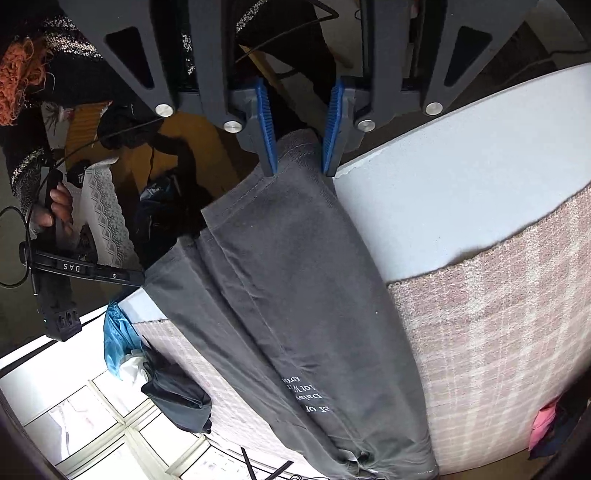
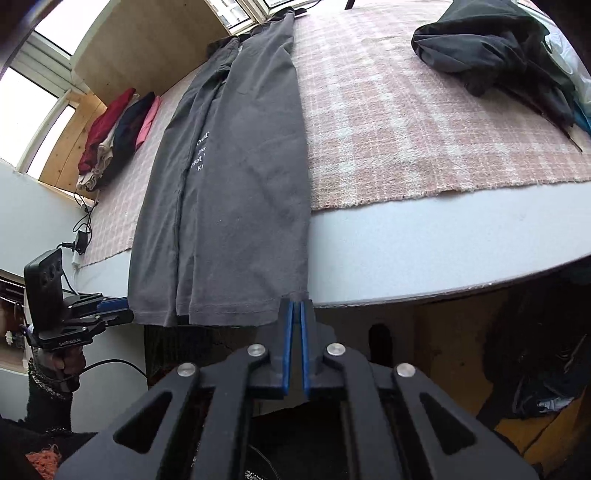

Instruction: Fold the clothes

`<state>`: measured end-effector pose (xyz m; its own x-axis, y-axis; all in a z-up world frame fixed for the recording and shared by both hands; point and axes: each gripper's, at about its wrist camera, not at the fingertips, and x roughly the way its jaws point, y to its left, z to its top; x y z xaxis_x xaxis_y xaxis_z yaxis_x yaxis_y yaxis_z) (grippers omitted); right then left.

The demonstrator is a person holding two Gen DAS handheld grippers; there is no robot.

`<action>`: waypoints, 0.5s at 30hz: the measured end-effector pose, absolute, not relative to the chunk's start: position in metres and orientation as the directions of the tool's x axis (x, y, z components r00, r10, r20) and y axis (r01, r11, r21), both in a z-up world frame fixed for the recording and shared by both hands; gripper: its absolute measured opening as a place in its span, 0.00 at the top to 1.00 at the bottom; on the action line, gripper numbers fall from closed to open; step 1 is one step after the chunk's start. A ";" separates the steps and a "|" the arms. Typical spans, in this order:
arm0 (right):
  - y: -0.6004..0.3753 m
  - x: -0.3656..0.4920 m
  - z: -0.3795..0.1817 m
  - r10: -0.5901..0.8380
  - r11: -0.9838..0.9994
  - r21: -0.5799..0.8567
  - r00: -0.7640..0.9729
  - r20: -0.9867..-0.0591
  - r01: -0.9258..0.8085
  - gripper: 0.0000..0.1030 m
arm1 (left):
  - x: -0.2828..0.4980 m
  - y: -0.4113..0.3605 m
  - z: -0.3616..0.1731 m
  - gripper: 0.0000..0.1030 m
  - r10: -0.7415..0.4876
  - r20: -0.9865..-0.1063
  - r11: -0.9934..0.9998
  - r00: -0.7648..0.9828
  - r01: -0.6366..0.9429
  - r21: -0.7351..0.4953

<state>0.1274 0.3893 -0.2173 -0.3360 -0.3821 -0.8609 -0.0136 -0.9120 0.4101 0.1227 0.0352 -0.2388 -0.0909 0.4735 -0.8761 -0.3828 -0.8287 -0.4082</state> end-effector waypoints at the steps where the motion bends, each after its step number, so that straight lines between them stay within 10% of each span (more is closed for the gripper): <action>1: 0.397 0.131 -0.213 -0.373 -0.913 0.407 -0.350 -0.859 -0.027 0.96 | 0.123 0.035 -0.240 0.88 0.466 -0.880 -0.832 -0.087 -0.381 -0.403; 10: 0.374 0.118 -0.225 -0.313 -0.948 0.318 -0.185 -0.932 0.000 0.94 | 0.129 0.035 -0.234 0.82 0.485 -0.872 -0.822 -0.071 -0.377 -0.427; 15: 0.384 0.057 -0.170 -0.335 -0.937 0.346 -0.395 -0.855 0.044 0.55 | 0.131 0.049 -0.208 0.80 0.500 -0.859 -0.815 -0.108 -0.393 -0.425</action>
<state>0.0571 0.3842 -0.1695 -0.3953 -0.3349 -0.8553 0.0442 -0.9370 0.3464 0.1312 0.0494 -0.2083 -0.1079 0.4999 -0.8593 -0.3929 -0.8154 -0.4251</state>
